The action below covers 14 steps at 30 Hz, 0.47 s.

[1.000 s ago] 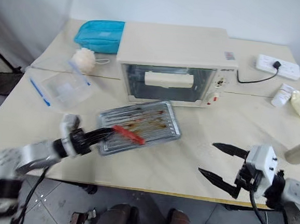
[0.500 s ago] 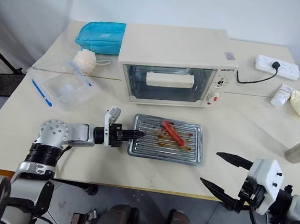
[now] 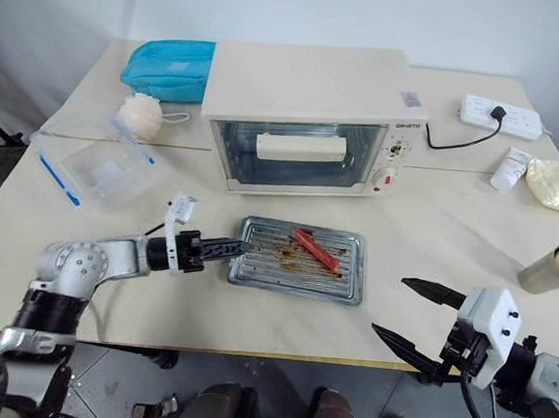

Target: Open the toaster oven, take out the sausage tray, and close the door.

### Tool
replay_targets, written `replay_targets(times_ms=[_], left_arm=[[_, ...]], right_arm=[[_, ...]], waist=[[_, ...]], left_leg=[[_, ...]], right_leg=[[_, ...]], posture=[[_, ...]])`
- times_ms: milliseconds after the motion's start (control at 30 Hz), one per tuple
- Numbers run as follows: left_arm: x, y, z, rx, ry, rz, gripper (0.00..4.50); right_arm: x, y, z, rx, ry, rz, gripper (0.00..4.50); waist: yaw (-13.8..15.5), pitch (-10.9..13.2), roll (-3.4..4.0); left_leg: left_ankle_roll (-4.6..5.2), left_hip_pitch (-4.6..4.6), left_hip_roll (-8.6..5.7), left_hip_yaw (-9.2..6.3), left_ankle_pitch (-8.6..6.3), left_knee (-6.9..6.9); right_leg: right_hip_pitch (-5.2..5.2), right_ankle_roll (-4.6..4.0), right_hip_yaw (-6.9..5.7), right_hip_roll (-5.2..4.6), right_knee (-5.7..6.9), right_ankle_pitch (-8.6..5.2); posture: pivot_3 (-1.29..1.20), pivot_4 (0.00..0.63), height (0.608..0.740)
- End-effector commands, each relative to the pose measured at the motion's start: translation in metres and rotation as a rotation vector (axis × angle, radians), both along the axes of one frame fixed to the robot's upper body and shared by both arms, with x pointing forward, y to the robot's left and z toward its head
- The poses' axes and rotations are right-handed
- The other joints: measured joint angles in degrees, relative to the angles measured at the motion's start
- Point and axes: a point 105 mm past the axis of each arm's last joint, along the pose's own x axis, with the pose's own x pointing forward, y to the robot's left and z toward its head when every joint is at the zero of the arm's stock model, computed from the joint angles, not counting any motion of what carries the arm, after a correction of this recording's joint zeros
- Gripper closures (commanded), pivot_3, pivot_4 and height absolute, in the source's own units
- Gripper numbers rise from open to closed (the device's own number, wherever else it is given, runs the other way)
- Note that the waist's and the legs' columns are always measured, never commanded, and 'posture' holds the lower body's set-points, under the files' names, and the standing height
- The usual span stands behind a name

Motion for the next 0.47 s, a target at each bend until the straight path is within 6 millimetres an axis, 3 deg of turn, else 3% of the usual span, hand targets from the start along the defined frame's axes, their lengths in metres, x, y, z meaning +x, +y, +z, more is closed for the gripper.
replay_targets(times_ms=[33, 100, 167, 300, 467], left_arm=[[-0.019, 0.037, 0.023, 0.059, -0.236, -0.022, 0.05], [-0.029, 0.052, 0.031, 0.078, -0.362, -0.005, 0.05], [-0.038, 0.071, 0.034, 0.213, -0.522, 0.022, 0.05], [-0.054, 0.096, 0.038, 0.421, -0.664, 0.015, 0.05], [-0.056, 0.104, 0.042, 0.432, -0.666, 0.013, 0.05]], right_arm=[[0.001, -0.004, 0.004, -0.020, 0.005, 0.013, 0.00], [0.002, -0.005, 0.005, -0.037, 0.002, 0.027, 0.00], [0.006, -0.006, 0.009, -0.049, -0.023, 0.049, 0.00], [0.014, -0.007, 0.018, -0.033, -0.037, 0.087, 0.00], [0.019, 0.001, 0.022, -0.029, -0.046, 0.147, 0.00]], waist=[[-0.6, 0.0, 0.00], [-0.2, 0.0, 0.01], [0.4, 0.0, 0.02], [0.9, 0.0, 0.00], [0.9, 0.0, 0.02]], left_leg=[[-0.02, -0.02, 0.04, 0.00, -0.01, -0.04], [-0.01, -0.20, 0.04, -0.05, 0.00, -0.07], [0.05, -0.27, -0.03, -0.05, 0.02, -0.04], [0.12, -0.31, -0.05, -0.05, -0.07, -0.02], [0.09, -0.35, 0.01, -0.13, -0.15, -0.06]], right_leg=[[-0.07, -0.04, 0.00, 0.01, 0.00, -0.02], [-0.24, -0.09, -0.07, -0.02, 0.06, -0.05], [-0.30, -0.08, -0.08, -0.18, 0.02, -0.04], [-0.27, -0.02, -0.06, -0.38, -0.34, 0.00], [-0.35, -0.04, -0.06, -0.52, -0.33, 0.01]], posture=[[0.00, 0.150, 0.740], [0.00, 0.150, 0.740], [0.00, 0.150, 0.740], [0.00, 0.150, 0.740], [0.00, 0.150, 0.740]])
